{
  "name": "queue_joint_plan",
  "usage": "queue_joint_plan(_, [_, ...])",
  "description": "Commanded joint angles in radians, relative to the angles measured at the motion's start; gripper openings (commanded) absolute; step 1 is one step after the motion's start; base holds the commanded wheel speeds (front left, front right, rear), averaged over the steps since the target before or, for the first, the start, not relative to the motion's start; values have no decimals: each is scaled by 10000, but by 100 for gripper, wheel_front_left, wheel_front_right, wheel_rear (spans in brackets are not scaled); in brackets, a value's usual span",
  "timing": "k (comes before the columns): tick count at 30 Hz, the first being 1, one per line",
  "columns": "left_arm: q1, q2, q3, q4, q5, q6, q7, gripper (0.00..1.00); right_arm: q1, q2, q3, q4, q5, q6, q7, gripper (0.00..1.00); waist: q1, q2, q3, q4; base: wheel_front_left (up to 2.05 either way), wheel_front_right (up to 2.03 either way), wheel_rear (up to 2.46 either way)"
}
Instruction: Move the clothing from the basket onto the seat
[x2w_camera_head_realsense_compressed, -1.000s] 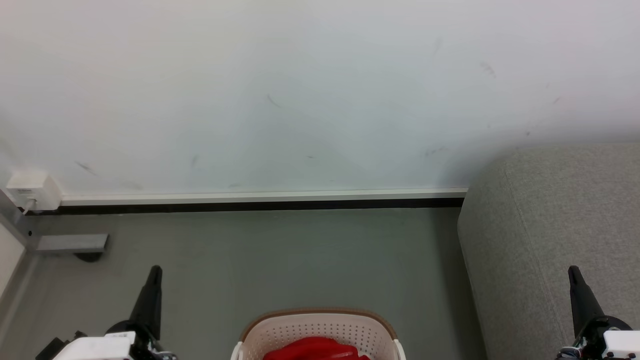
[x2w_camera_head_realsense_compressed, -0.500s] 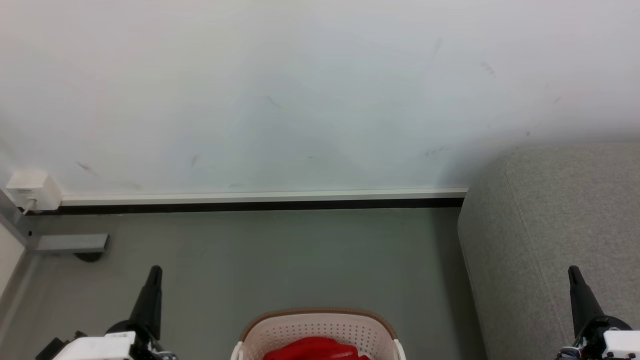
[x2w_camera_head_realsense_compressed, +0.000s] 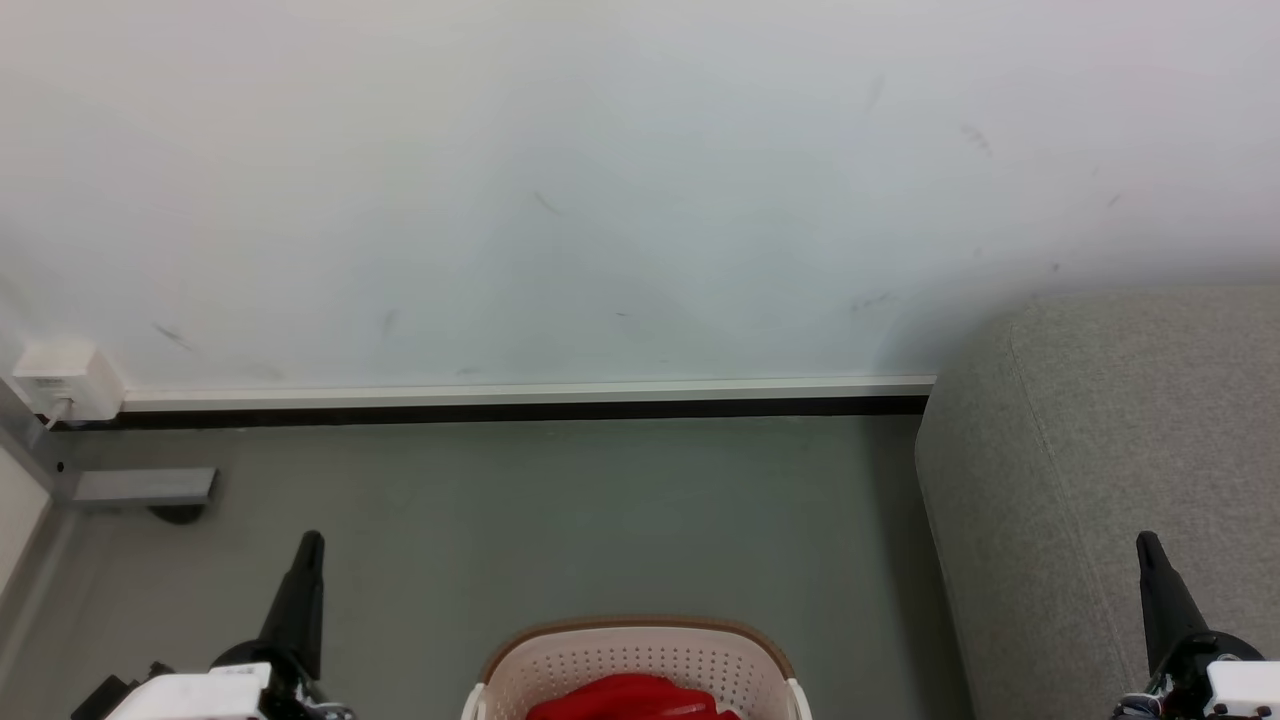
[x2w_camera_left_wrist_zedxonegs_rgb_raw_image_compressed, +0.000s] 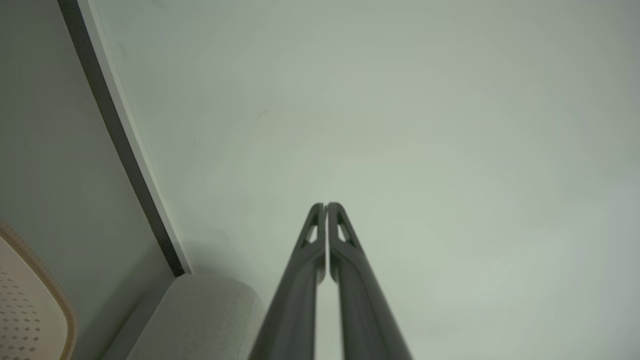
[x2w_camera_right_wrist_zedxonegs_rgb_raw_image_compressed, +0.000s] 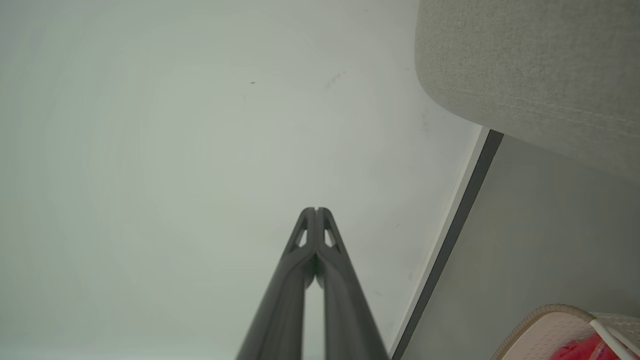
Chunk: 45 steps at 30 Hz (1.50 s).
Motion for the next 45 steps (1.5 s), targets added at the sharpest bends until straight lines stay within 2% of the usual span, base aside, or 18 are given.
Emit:
queue_joint_plan(1, [-71, 26, 16, -37, -150, -58, 31, 0, -134, 4, -28, -43, -42, -22, 14, 0, 0, -1, 0, 0, 0, 0, 0])
queue_joint_plan(4, [-71, 26, 16, -37, -150, -58, 29, 0, -134, 4, -28, -43, -42, -24, 15, 0, 0, -1, 0, 0, 0, 0, 0])
queue_joint_plan(5, [10, -4, -1, 29, 5, 6, -8, 100, 13, 2, 6, 28, 0, 0, -2, 100, 1, -1, 0, 0, 0, 0, 0])
queue_joint_plan(9, [309, -75, -46, 371, 27, 61, -20, 100, 321, 117, 47, 342, -1, 0, -17, 100, 0, -1, 1, 0, 0, 0, 0])
queue_joint_plan(16, [293, -66, -327, 364, 136, 54, -334, 100, 473, 100, 198, 95, -146, -1, -325, 100, 0, -1, 1, 10, 0, 0, 0])
queue_joint_plan(23, [257, -56, -559, 395, 509, 67, -671, 100, 585, 17, 371, -100, -801, -2, -673, 100, 0, -1, -2, -1, 0, 0, 0])
queue_joint_plan(33, [226, -42, -844, 40, 2257, 573, -1117, 100, 703, -118, 555, -593, -3079, -4, -1113, 100, 0, -1, -2, 6, 0, 0, 0])
queue_joint_plan(39, [239, -34, -1181, -228, 3639, 953, -1354, 100, 825, -281, 844, -852, -4615, -5, -1356, 100, 0, -1, -6, 31, 0, 0, 0])
queue_joint_plan(45, [314, -27, -1482, -321, 4941, 1151, -1578, 100, 957, -405, 1072, -989, -5930, -6, -1581, 100, 0, -1, -17, 44, 0, 0, 0])
